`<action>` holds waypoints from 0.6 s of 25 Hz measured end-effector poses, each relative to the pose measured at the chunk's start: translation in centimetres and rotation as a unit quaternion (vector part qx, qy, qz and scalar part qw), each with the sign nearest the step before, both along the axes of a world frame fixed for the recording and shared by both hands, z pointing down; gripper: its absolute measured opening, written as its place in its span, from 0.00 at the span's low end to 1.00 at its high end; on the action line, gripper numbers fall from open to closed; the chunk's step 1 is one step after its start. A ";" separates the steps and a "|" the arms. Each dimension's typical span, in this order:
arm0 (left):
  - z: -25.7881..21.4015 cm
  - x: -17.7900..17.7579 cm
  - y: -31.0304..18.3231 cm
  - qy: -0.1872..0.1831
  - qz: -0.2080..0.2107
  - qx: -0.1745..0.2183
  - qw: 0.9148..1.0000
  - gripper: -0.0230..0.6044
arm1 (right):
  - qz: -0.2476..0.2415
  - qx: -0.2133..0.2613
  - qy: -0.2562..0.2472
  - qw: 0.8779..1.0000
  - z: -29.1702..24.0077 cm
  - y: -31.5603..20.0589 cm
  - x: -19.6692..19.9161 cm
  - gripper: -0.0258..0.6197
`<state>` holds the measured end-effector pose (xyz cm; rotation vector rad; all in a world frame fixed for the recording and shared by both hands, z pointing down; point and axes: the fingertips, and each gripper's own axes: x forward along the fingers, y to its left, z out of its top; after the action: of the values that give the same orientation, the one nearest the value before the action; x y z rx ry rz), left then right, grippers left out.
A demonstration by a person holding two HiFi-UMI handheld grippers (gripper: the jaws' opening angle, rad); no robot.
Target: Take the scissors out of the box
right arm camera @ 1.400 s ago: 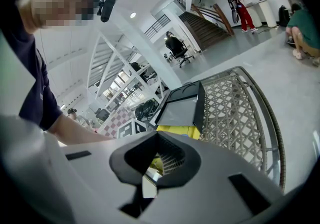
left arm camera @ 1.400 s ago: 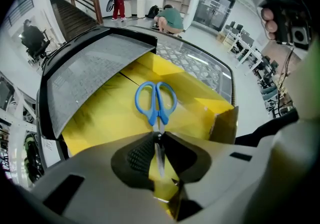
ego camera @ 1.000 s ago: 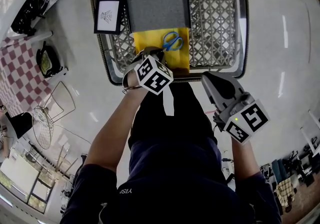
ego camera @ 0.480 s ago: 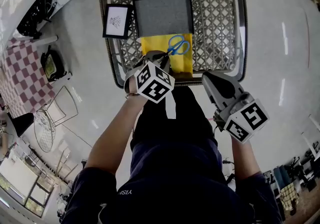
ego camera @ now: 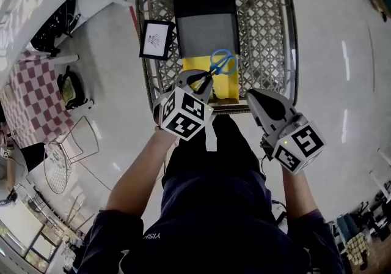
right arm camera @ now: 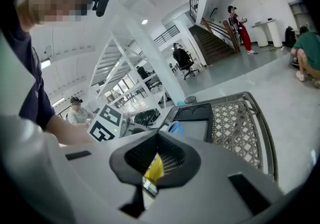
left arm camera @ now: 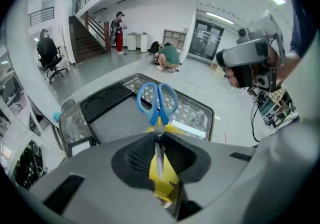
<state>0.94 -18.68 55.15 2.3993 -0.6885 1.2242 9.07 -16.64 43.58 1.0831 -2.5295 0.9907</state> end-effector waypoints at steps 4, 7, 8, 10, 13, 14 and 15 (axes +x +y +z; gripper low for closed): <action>-3.4 -0.2 -0.8 0.038 -0.010 0.022 0.999 0.16 | -0.001 0.017 0.006 1.000 -1.4 -0.7 -0.5 0.07; -6.1 -0.4 -1.0 0.065 -0.012 0.041 0.997 0.16 | -0.001 0.029 0.008 1.000 -2.6 -1.0 -1.0 0.07; -6.9 -0.5 -1.0 0.075 -0.011 0.048 0.996 0.16 | -0.001 0.033 0.009 0.999 -3.0 -1.1 -1.2 0.07; -8.6 -0.6 -0.9 0.098 -0.008 0.062 0.993 0.16 | -0.001 0.041 0.011 0.999 -3.9 -1.0 -1.6 0.07; -11.1 -0.7 -0.9 0.123 -0.001 0.087 0.989 0.16 | -0.002 0.052 0.014 0.999 -4.9 -1.1 -2.1 0.07; -11.8 -0.9 -1.0 0.128 0.001 0.096 0.987 0.16 | -0.001 0.055 0.015 0.998 -5.2 -1.2 -2.3 0.07; -12.5 -1.1 -1.0 0.133 0.002 0.103 0.986 0.16 | -0.001 0.058 0.017 0.998 -5.4 -1.2 -2.5 0.07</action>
<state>-0.15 -19.69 42.68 2.6673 -0.7558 0.8438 6.57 -17.82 38.19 1.1171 -2.5892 0.8264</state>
